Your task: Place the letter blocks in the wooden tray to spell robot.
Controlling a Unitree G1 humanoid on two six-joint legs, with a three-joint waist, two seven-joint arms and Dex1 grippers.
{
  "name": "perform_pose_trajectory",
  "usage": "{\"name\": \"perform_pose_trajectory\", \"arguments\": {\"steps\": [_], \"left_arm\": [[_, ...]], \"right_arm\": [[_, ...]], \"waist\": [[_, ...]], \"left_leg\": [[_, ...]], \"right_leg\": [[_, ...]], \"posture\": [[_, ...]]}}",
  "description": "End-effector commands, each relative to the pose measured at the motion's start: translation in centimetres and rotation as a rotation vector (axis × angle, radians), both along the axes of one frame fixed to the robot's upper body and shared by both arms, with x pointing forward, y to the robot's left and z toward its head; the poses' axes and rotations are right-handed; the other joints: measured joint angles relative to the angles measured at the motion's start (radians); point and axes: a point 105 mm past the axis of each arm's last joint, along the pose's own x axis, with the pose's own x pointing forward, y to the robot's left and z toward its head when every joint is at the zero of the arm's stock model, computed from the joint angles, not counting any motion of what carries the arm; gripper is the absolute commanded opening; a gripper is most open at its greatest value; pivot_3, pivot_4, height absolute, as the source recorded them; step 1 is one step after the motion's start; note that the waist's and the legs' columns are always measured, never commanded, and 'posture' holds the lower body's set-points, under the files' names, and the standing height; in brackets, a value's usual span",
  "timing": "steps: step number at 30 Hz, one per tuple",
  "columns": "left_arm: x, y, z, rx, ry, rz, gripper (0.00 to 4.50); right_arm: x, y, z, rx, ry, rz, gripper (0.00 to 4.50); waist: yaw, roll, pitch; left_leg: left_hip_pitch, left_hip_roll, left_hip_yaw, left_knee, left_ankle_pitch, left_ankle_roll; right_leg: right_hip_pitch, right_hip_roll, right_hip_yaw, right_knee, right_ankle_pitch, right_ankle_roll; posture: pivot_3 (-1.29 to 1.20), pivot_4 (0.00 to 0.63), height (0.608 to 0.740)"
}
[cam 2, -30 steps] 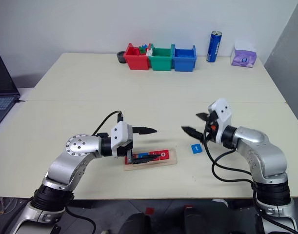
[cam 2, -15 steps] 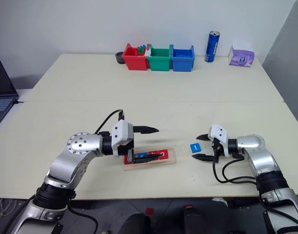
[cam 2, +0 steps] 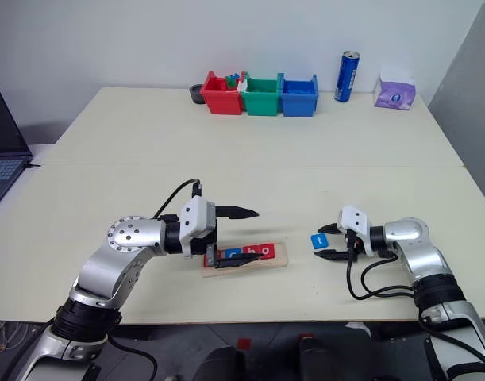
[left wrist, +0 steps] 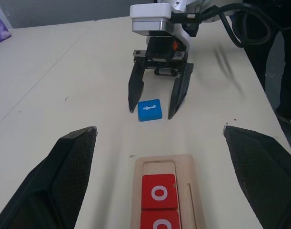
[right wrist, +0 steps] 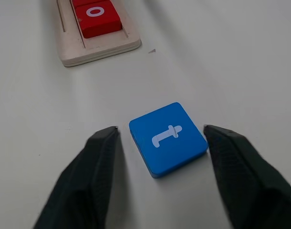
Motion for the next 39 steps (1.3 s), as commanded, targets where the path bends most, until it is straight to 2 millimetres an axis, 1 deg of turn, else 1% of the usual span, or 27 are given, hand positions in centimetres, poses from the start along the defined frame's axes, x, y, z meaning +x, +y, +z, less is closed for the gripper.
{"name": "perform_pose_trajectory", "arguments": {"steps": [1,2,5,7,10,13,15,17,20,23,33,39], "left_arm": [[-1.1,-0.4,0.7,-0.017,-0.025,-0.061,4.50],[-1.2,-0.4,0.7,-0.018,-0.023,-0.066,4.50],[-1.2,-0.3,0.9,-0.023,-0.027,-0.066,4.50],[-1.2,0.1,1.1,-0.026,-0.031,-0.059,4.50],[-1.4,1.7,0.9,-0.006,-0.020,-0.037,4.50],[-1.6,4.4,0.3,0.042,0.000,0.011,4.50],[-1.8,5.6,0.0,0.068,0.007,0.031,4.50],[-2.1,6.2,-0.1,0.080,0.011,0.039,4.50],[-2.2,6.3,-0.1,0.078,0.008,0.045,4.50],[-2.1,5.9,0.2,0.062,0.000,0.055,4.50],[-2.1,5.6,0.3,0.054,-0.002,0.065,4.50],[-2.4,5.5,0.3,0.056,0.001,0.055,4.50]], "right_arm": [[0.2,-0.2,0.5,-0.005,-0.025,0.005,1.76],[0.2,-0.2,0.5,-0.003,-0.027,0.005,1.45],[0.3,0.3,1.2,0.019,-0.053,0.009,1.46],[0.1,1.0,1.8,0.035,-0.072,0.032,1.46],[-0.7,3.1,2.9,0.086,-0.081,0.083,1.46],[-1.8,5.5,3.7,0.123,-0.081,0.154,1.46],[-2.2,6.6,3.9,0.129,-0.081,0.185,1.46],[-2.2,7.2,3.7,0.126,-0.078,0.202,1.46],[-2.2,7.4,3.0,0.100,-0.076,0.217,1.46],[-2.0,7.4,2.4,0.067,-0.076,0.230,1.46],[-1.5,6.9,1.9,0.020,-0.093,0.259,1.46],[-1.1,7.1,1.7,0.011,-0.106,0.257,1.46]], "waist": [[0.000,0.000,0.000],[0.000,0.000,0.000],[0.000,0.000,0.000],[-0.001,0.000,0.000],[-0.006,0.000,0.000],[-0.007,0.001,0.001],[-0.003,0.001,0.001],[0.000,0.001,0.001],[0.007,0.001,0.001],[0.008,0.000,0.001],[0.001,0.000,0.001],[0.000,0.000,0.001]], "left_leg": [[0.000,0.000,0.000,0.000,0.000,0.000],[0.000,0.000,0.000,0.000,0.000,0.000],[0.000,0.000,0.000,0.000,0.000,0.000],[0.000,0.000,0.000,0.000,0.000,0.000],[0.000,0.001,0.000,0.000,0.000,0.000],[0.001,0.001,-0.001,-0.001,0.000,0.000],[0.001,0.002,-0.002,-0.001,0.000,0.000],[0.001,0.002,-0.002,-0.001,0.000,0.000],[0.000,0.001,-0.001,0.000,0.000,0.000],[-0.001,0.000,0.000,0.001,0.000,0.000],[0.000,0.000,-0.001,0.001,0.000,0.000],[0.000,0.001,-0.001,0.001,0.000,0.000]], "right_leg": [[0.000,0.000,0.000,0.000,0.000,0.000],[0.000,0.000,0.000,0.000,0.000,0.000],[0.000,0.000,0.000,0.000,0.000,0.000],[0.000,0.000,0.000,0.000,0.000,0.000],[0.000,0.000,0.000,0.001,0.000,0.000],[0.000,0.000,0.000,0.001,0.000,0.000],[0.000,0.000,-0.001,0.001,0.000,-0.001],[0.000,0.001,-0.002,0.001,0.000,-0.001],[0.001,-0.002,-0.002,0.000,0.000,0.000],[0.001,-0.004,-0.003,0.000,0.000,0.001],[0.000,0.000,-0.002,0.000,0.001,0.001],[0.000,0.000,-0.002,0.000,0.001,0.001]], "posture": [[0.00,0.150,0.740],[0.00,0.150,0.740],[0.00,0.150,0.740],[0.00,0.150,0.740],[0.00,0.150,0.740],[0.00,0.150,0.740],[0.00,0.150,0.740],[0.00,0.150,0.740],[0.00,0.150,0.740],[0.00,0.150,0.740],[0.00,0.150,0.740],[0.00,0.150,0.740]]}}
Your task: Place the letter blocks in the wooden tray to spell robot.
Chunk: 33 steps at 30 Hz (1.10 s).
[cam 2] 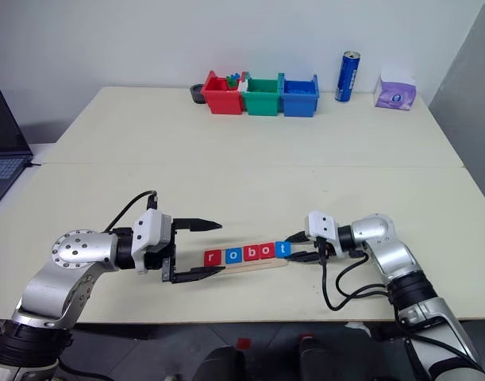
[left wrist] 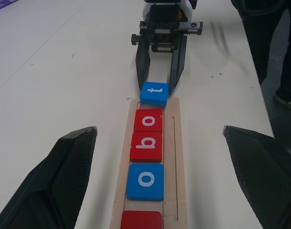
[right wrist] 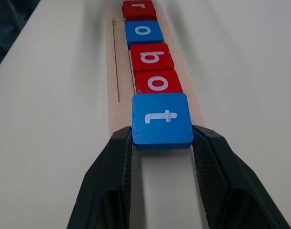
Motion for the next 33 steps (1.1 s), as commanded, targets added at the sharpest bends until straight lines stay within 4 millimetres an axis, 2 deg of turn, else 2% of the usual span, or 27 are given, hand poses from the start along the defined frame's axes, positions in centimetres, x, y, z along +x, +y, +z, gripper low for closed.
{"name": "perform_pose_trajectory", "arguments": {"steps": [1,23,31,32,33], "left_arm": [[-0.41,-0.41,1.00,-0.016,-0.036,-0.022,4.50],[-0.40,-0.60,1.17,-0.022,-0.037,-0.013,4.50],[-0.20,-0.62,1.18,-0.023,-0.041,-0.010,4.50],[-0.19,-0.63,1.18,-0.024,-0.040,-0.011,4.50],[-0.19,-0.65,1.17,-0.024,-0.040,-0.011,4.50]], "right_arm": [[0.30,0.39,0.81,0.007,-0.040,0.021,1.46],[0.52,0.41,0.40,-0.022,-0.055,0.048,1.46],[0.27,0.19,0.59,-0.016,-0.043,0.060,4.29],[0.26,0.20,0.61,-0.016,-0.042,0.060,4.48],[0.23,0.21,0.65,-0.013,-0.041,0.060,4.48]], "waist": [[0.000,0.000,0.000],[0.000,0.000,0.000],[0.000,0.000,0.000],[0.000,0.000,0.000],[0.000,0.000,0.000]], "left_leg": [[0.000,0.000,0.000,0.000,0.000,0.000],[0.000,0.000,0.000,0.000,0.000,0.000],[0.000,0.000,0.000,0.000,0.000,0.000],[0.000,0.000,0.000,0.000,0.000,0.000],[0.000,0.000,0.000,0.000,0.000,0.000]], "right_leg": [[0.000,0.000,0.000,0.000,0.000,0.000],[0.000,0.000,0.000,0.000,0.000,0.000],[0.000,0.000,0.000,0.000,0.000,0.000],[0.000,0.000,0.000,0.000,0.000,0.000],[0.000,0.000,0.000,0.000,0.000,0.000]], "posture": [[0.00,0.150,0.740],[0.00,0.150,0.740],[0.00,0.150,0.740],[0.00,0.150,0.740],[0.00,0.150,0.740]]}}
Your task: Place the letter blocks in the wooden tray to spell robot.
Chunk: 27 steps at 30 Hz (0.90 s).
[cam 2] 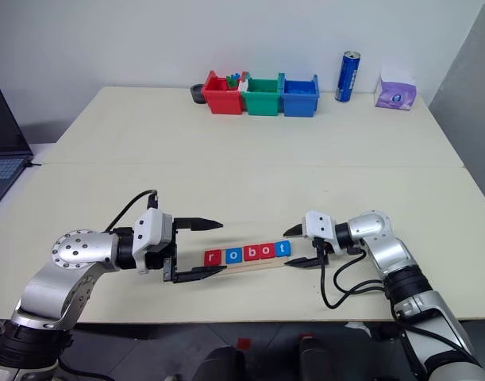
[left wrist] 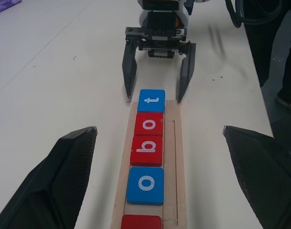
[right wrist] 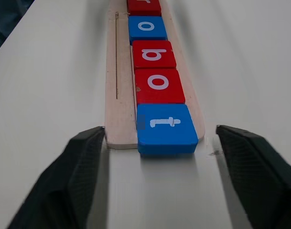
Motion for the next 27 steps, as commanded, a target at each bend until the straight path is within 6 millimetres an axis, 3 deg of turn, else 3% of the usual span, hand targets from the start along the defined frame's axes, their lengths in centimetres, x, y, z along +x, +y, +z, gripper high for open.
{"name": "perform_pose_trajectory", "arguments": {"steps": [1,10,11,13,24,27], "left_arm": [[-0.1,-0.5,1.0,-0.019,-0.038,-0.021,4.50],[-0.1,-0.7,1.0,-0.028,-0.038,-0.028,4.50],[-0.1,-0.8,1.0,-0.030,-0.038,-0.031,4.50],[0.1,-1.2,1.0,-0.038,-0.039,-0.036,4.50],[0.9,-2.4,0.9,-0.066,-0.052,-0.049,4.50],[0.9,-2.5,0.8,-0.066,-0.051,-0.052,4.50]], "right_arm": [[0.0,0.1,0.9,0.010,-0.023,0.016,4.48],[0.9,-1.3,3.1,0.092,0.024,-0.068,4.48],[1.0,-1.5,3.3,0.097,0.027,-0.075,4.32],[1.0,-1.8,3.2,0.098,0.026,-0.085,3.91],[1.0,-1.9,1.3,0.066,0.001,-0.092,0.16],[1.0,-1.8,1.2,0.063,-0.009,-0.088,0.03]], "waist": [[0.000,0.000,0.000],[0.000,0.000,0.000],[0.000,0.000,0.000],[0.000,0.000,0.000],[0.000,0.000,0.000],[0.000,0.000,0.000]], "left_leg": [[0.000,0.000,0.000,0.000,0.000,0.000],[0.000,0.000,0.000,0.000,0.000,0.000],[0.000,0.000,0.000,0.000,0.000,0.000],[0.000,0.000,0.000,0.000,0.000,0.000],[0.000,0.000,0.000,0.000,0.000,0.000],[0.000,0.000,0.000,0.000,0.000,0.000]], "right_leg": [[0.000,0.000,0.000,0.000,0.000,0.000],[0.000,0.000,0.000,0.000,0.000,0.000],[0.000,0.000,0.000,0.000,0.000,0.000],[0.000,0.000,0.000,0.000,0.000,0.000],[0.000,0.000,0.000,0.000,0.000,0.000],[0.000,0.000,0.000,0.000,0.000,0.000]], "posture": [[0.00,0.150,0.740],[0.00,0.150,0.740],[0.00,0.150,0.740],[0.00,0.150,0.740],[0.00,0.150,0.740],[0.00,0.150,0.740]]}}
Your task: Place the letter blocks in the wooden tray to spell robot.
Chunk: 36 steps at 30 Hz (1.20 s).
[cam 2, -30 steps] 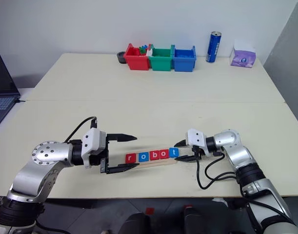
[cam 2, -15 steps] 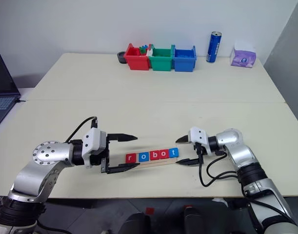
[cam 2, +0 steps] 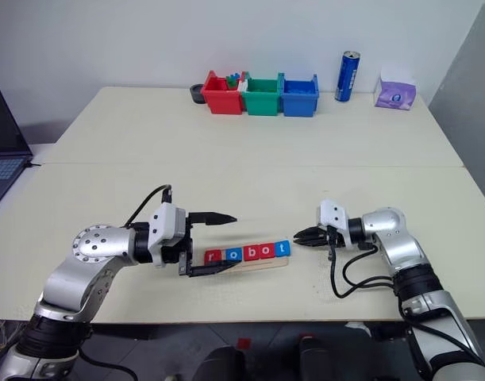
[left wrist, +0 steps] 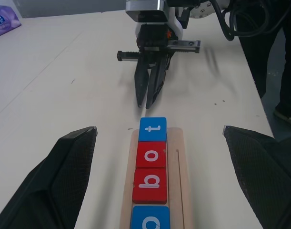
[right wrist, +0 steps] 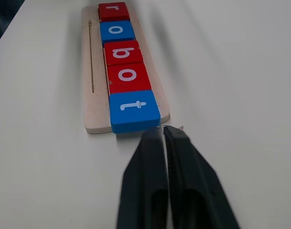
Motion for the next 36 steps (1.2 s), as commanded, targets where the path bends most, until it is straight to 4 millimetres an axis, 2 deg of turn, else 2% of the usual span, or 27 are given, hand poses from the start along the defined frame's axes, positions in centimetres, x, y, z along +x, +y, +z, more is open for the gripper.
{"name": "perform_pose_trajectory", "arguments": {"steps": [1,36], "left_arm": [[-0.1,-0.2,0.4,-0.007,-0.034,-0.011,4.50],[0.2,0.9,0.5,0.013,-0.047,0.024,4.50]], "right_arm": [[0.0,0.3,0.1,0.004,-0.031,0.012,0.03],[-0.2,2.7,-0.4,0.015,-0.042,0.066,0.03]], "waist": [[0.000,0.000,0.000],[0.000,0.000,0.000]], "left_leg": [[0.000,0.000,0.000,0.000,0.000,0.000],[0.000,0.000,0.000,0.000,0.000,0.000]], "right_leg": [[0.000,0.000,0.000,0.000,0.000,0.000],[0.000,0.000,0.000,0.000,0.000,0.000]], "posture": [[0.00,0.150,0.740],[0.00,0.150,0.740]]}}
